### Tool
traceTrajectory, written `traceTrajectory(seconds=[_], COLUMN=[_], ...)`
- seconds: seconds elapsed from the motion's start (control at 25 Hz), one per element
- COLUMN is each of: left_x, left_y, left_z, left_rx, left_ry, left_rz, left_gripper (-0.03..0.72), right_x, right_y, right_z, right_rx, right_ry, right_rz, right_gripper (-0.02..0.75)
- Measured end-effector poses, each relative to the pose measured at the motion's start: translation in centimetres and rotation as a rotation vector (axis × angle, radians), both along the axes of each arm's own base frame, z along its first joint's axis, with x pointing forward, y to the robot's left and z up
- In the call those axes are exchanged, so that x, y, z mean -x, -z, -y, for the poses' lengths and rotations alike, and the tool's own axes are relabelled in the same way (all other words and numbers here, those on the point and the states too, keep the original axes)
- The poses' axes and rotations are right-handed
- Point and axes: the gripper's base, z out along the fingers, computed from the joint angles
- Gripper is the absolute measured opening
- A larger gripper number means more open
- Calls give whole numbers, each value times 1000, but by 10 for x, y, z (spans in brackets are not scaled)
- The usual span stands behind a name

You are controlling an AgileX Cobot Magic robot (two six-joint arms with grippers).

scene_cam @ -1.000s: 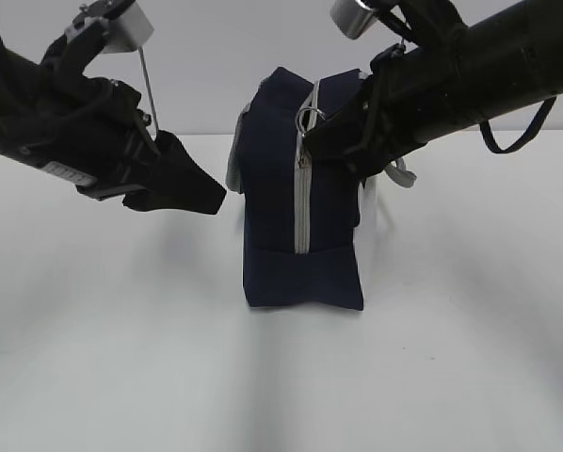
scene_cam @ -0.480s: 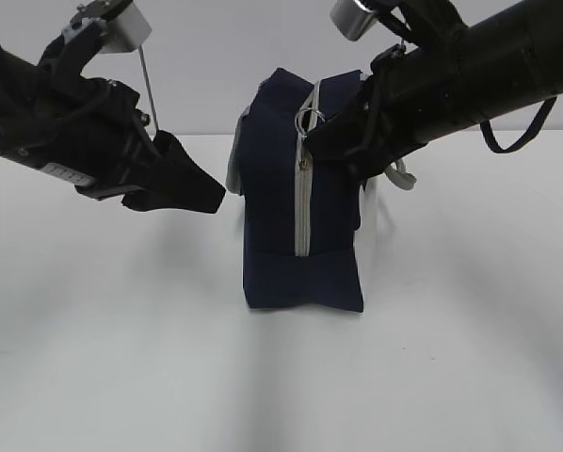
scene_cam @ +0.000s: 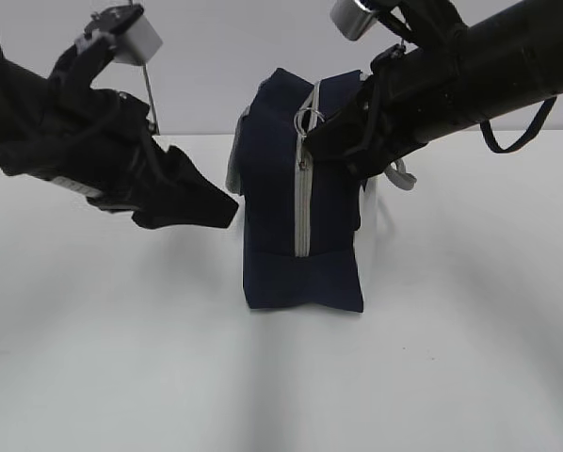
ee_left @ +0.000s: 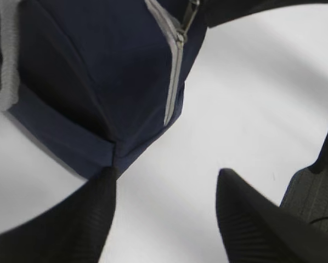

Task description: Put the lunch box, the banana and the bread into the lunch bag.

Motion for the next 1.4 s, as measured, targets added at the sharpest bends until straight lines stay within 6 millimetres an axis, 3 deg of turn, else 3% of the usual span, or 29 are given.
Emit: traceTrajectory(seconds=[0.12,0.24,0.64,1.04,1.2,1.4], left_x=[-3,-6,-24,-41,-45,-44], left_y=[11,21,35,56,63,64], left_z=[3,4,11,21,23,25], left_rx=[-26,-55,-34,60,86,100], left_ry=[57,100,106,37,11,20], left_rz=[16,29,140,119,97,83], left_gripper=[477,508,518,517,417,93], right_x=[0,-1,-6,-6,-6,-6], right_y=[1,1,11,11,11,11], right_z=[0,0,-2,-2,-2,-3], right_rx=[1,1,8,8,5,2], right_ry=[0,0,2,0,2,3], right_rz=[-2,-4,-31,-33,-34,-35], right_gripper=[-16,-16,-16,-16,-16,-16])
